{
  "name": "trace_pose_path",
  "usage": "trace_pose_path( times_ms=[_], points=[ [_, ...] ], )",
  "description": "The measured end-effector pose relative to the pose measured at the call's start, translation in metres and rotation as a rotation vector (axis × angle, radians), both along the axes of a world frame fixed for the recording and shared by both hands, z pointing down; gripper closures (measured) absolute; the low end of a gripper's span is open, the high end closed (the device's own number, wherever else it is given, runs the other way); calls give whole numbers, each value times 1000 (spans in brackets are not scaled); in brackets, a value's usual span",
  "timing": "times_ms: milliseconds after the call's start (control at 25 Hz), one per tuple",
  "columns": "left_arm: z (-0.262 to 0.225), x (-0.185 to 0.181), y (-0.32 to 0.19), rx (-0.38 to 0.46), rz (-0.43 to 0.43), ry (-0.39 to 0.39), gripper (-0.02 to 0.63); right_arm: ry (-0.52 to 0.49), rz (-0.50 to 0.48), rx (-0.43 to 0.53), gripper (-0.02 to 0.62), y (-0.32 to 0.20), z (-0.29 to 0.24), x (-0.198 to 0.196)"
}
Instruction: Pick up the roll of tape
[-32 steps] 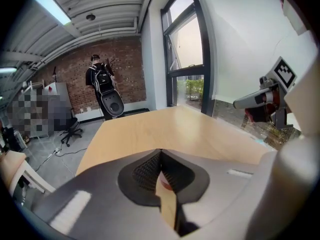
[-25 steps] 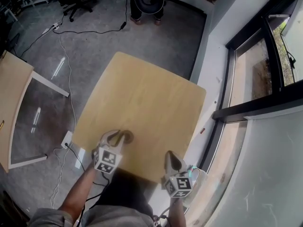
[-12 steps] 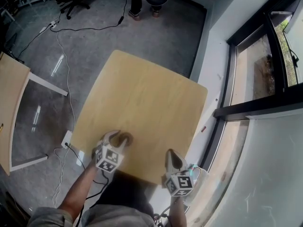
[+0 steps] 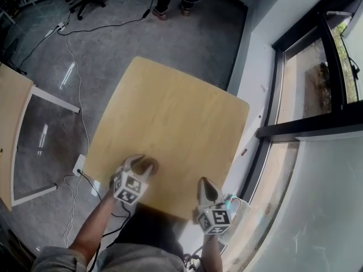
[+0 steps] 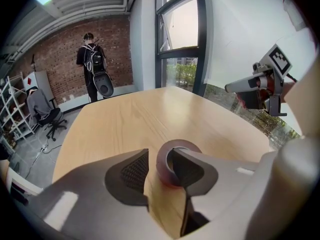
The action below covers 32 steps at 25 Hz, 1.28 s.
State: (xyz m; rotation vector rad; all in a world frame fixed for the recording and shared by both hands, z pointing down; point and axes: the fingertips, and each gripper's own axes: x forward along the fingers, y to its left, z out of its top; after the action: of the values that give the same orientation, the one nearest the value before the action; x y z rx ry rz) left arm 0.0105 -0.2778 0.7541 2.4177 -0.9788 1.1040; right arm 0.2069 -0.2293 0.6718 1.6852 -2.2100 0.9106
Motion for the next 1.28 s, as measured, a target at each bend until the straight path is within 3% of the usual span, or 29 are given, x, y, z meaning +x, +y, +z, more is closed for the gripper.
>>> trace_pose_path(
  times_ms=[240, 760, 1000, 1280],
  points=[
    [2, 0, 2, -27, 11, 9, 454, -5, 7, -8, 581, -1, -2, 0],
    [7, 7, 0, -118, 80, -48, 463, -10, 13, -11, 581, -15, 3, -1],
    [11, 9, 4, -173, 98, -23, 483, -18, 9, -17, 581, -23, 4, -4],
    [11, 9, 6, -177, 114, -19, 499, -26, 14, -26, 581, -26, 3, -6]
  ],
)
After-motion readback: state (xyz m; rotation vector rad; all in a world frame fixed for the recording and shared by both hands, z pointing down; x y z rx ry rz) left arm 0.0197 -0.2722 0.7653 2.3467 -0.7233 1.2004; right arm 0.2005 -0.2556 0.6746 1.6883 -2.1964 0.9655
